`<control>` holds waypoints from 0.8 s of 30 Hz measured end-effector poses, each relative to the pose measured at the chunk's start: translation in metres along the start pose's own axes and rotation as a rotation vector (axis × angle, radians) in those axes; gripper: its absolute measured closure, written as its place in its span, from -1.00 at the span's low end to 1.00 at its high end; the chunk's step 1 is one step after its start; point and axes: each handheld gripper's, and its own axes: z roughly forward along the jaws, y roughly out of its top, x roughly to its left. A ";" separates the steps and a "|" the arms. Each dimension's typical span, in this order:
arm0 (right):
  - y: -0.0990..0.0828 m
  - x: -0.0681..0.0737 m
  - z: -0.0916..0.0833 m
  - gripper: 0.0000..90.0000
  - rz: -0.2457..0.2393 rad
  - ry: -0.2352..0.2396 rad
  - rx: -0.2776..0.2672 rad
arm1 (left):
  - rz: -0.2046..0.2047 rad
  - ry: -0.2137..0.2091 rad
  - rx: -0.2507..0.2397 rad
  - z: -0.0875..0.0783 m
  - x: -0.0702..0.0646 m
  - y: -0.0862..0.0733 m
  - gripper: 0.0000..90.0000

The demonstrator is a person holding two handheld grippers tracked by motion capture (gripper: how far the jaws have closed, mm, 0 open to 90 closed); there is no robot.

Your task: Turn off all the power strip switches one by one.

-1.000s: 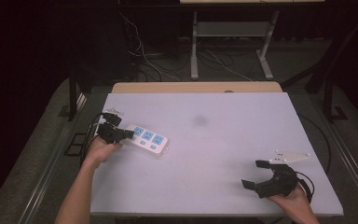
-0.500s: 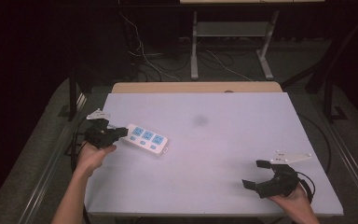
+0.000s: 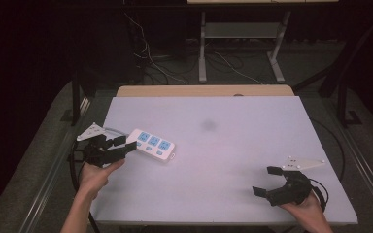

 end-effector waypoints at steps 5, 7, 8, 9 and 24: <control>0.000 0.000 0.000 -0.98 0.004 -0.002 -0.002 | 0.032 -0.038 -0.010 0.000 -0.013 -0.011 -0.46; 0.000 -0.001 0.000 -0.98 0.005 -0.003 -0.002 | 0.033 -0.056 -0.010 0.002 -0.019 -0.015 -0.62; 0.000 -0.001 0.000 -0.98 0.005 -0.003 -0.002 | 0.041 -0.060 -0.007 0.003 -0.023 -0.018 -0.71; 0.000 -0.001 0.000 -0.98 0.005 -0.002 -0.004 | 0.048 -0.063 -0.007 0.004 -0.027 -0.020 -0.77; -0.004 -0.003 -0.009 -0.98 0.032 0.001 -0.042 | 0.116 -0.164 0.074 0.033 -0.062 -0.056 -1.00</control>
